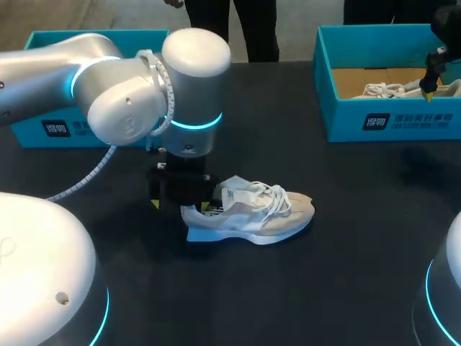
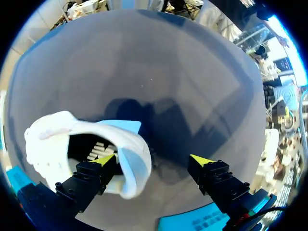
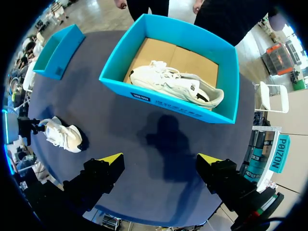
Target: Take the shoe out of the shoebox, open the shoe tongue, remove and reinsert the insole, then place the shoe into the shoebox
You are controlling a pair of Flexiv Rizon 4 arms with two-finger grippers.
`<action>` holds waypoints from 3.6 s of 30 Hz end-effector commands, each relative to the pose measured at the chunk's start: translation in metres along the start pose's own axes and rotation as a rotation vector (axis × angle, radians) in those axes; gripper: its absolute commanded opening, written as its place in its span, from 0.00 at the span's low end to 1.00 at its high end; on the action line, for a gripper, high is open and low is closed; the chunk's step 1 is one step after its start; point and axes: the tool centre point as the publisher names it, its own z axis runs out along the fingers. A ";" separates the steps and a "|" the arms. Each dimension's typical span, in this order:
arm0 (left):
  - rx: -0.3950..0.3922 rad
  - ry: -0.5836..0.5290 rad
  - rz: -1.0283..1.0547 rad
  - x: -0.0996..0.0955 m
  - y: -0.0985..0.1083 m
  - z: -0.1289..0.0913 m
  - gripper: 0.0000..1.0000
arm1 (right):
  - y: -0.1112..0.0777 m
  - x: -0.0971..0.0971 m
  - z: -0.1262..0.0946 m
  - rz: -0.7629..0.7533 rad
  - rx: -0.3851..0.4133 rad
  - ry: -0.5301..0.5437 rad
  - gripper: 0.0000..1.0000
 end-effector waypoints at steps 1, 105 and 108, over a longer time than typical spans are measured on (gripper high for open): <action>-0.012 -0.033 -0.051 0.019 -0.004 -0.020 1.00 | 0.000 0.000 0.000 0.002 0.001 -0.002 1.00; 0.753 -0.583 -0.761 0.165 -0.013 -0.048 1.00 | 0.000 0.000 0.000 0.002 0.001 -0.002 1.00; 0.776 -0.608 -0.799 0.171 -0.017 -0.046 1.00 | 0.000 0.000 0.000 0.002 0.001 -0.002 1.00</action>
